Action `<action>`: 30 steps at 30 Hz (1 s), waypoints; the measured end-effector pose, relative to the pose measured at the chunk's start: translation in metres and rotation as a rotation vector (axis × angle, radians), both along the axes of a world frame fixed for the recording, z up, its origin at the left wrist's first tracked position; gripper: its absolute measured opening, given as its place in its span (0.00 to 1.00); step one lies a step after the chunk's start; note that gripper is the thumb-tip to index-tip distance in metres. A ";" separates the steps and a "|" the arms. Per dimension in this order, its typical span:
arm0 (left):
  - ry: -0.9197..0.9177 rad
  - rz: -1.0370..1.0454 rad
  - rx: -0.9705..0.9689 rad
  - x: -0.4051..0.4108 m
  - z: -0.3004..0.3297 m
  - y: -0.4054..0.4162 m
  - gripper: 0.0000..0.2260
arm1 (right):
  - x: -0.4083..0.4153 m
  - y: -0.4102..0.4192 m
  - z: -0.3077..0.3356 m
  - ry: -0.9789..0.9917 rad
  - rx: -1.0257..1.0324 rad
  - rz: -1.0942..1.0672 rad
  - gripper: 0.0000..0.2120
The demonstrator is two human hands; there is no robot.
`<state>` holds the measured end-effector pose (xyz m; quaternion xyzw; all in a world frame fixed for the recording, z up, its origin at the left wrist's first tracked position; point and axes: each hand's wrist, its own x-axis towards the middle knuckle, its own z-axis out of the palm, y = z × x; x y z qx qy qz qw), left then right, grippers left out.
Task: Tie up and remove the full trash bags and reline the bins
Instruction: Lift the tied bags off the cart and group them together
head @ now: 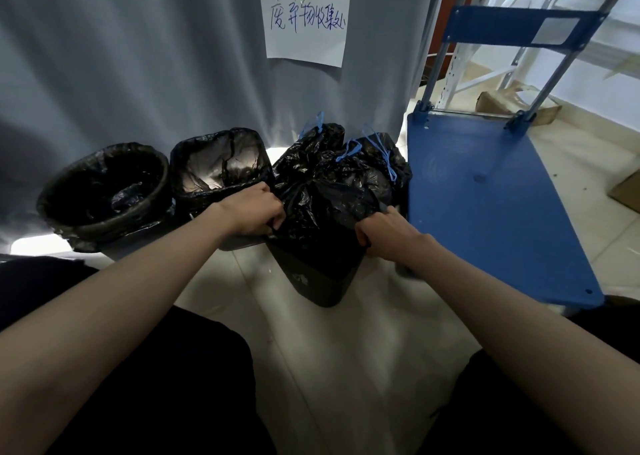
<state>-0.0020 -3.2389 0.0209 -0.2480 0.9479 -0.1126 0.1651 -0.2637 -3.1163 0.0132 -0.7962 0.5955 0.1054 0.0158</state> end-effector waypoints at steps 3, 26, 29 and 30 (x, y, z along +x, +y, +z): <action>-0.004 0.029 -0.001 0.003 0.008 0.001 0.05 | 0.001 0.001 0.004 0.016 -0.005 -0.020 0.03; -0.110 0.245 0.144 0.025 -0.004 0.016 0.14 | -0.012 0.028 -0.002 -0.135 0.152 -0.197 0.09; -0.054 0.187 0.018 0.019 0.004 0.017 0.23 | -0.005 0.022 0.001 -0.201 0.038 -0.153 0.11; -0.029 0.166 0.010 0.016 0.005 0.019 0.24 | -0.001 0.021 0.002 -0.246 0.046 -0.141 0.12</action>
